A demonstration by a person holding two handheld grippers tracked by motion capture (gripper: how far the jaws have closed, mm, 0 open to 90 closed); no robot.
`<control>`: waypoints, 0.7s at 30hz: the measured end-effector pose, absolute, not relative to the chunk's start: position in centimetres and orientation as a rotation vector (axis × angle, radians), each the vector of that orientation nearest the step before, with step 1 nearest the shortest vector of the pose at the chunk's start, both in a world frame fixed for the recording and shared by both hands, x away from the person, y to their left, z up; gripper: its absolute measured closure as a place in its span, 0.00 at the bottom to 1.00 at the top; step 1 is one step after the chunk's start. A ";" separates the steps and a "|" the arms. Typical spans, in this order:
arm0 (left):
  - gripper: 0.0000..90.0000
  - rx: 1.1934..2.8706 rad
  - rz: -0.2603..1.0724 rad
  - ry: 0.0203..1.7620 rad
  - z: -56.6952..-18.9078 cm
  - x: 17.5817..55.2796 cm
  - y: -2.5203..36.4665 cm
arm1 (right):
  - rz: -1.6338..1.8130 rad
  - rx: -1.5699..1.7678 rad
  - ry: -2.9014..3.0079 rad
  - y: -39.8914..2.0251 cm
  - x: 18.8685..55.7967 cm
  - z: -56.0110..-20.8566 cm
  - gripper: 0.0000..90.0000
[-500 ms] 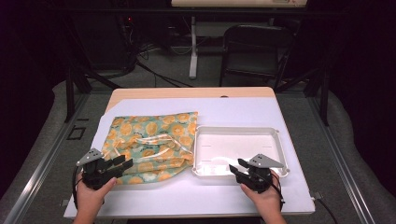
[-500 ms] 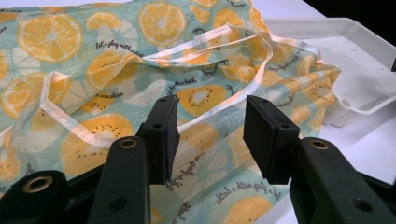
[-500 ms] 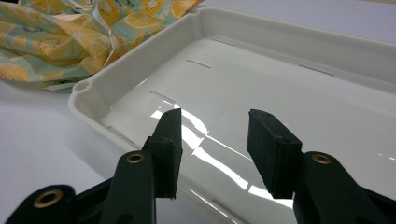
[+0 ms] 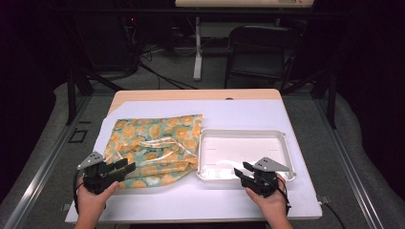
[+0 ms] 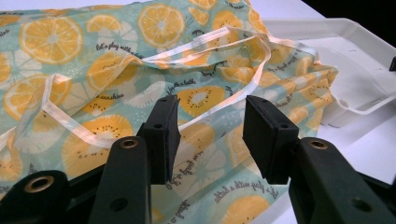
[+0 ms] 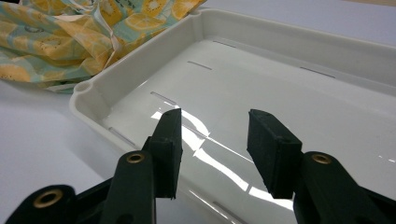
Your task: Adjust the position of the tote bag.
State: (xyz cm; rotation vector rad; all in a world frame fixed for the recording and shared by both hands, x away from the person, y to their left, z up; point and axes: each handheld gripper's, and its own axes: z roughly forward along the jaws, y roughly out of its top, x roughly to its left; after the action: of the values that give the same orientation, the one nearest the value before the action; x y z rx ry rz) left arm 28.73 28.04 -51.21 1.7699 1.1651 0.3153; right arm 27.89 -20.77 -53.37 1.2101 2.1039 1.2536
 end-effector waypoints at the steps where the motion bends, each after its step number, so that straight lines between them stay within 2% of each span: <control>1: 0.62 1.765 0.319 1.164 -51.2 28.7 28.0 | 1.254 1.210 2.104 -20.8 27.9 -53.4 0.61; 21: 0.60 1.781 0.345 1.171 -51.1 28.2 28.0 | 1.257 1.206 2.103 -20.4 28.1 -53.4 0.61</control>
State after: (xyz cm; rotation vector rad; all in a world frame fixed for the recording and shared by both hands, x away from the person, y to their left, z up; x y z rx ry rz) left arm 28.22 27.95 -51.07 1.7811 1.1710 0.3452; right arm 28.10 -20.38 -53.41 1.2064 2.1033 1.2567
